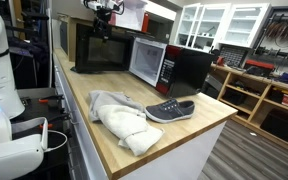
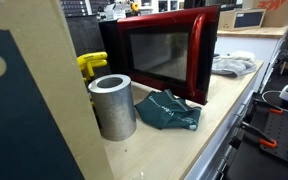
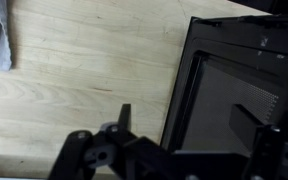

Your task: Close the completely

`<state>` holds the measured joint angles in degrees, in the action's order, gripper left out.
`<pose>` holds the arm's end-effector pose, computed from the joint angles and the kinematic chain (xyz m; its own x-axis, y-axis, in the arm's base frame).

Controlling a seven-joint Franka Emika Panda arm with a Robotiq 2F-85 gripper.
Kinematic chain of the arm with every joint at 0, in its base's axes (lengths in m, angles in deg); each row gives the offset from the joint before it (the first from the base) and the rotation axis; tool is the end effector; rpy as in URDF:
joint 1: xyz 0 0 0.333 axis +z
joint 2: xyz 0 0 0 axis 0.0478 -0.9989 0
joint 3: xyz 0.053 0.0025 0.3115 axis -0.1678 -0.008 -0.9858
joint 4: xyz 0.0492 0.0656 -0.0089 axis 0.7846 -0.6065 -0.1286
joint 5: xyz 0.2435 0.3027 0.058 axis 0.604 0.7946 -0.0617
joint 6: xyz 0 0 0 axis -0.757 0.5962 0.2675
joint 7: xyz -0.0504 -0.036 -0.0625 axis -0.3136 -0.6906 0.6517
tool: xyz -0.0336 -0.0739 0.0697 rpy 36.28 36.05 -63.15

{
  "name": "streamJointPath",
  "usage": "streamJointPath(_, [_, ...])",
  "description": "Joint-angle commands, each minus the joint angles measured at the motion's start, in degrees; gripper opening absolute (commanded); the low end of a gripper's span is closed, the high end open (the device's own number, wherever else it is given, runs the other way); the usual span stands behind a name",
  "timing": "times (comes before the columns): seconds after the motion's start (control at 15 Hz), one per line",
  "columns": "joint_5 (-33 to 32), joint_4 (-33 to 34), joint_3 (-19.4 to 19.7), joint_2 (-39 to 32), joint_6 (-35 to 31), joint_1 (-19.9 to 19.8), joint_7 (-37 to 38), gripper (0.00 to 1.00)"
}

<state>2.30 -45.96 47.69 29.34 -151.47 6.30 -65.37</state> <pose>0.4317 0.0992 0.4724 0.9754 0.2202 -0.0080 0.2164 -0.9640 -0.1545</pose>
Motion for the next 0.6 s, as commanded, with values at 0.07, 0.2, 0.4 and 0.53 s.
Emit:
streamJointPath(0.07, [0.2,0.1,-0.7,-0.1,0.2,-0.7,-0.2,1.00])
streamJointPath(0.2, [0.2,0.1,-0.7,-0.1,0.2,-0.7,-0.2,1.00])
streamJointPath(0.4, [-0.5,0.7,-0.2,-0.3,-0.2,-1.1,-1.3,1.00])
streamJointPath(0.53, [-2.0,1.4,-0.3,0.0,-0.8,-1.5,-1.5,1.00])
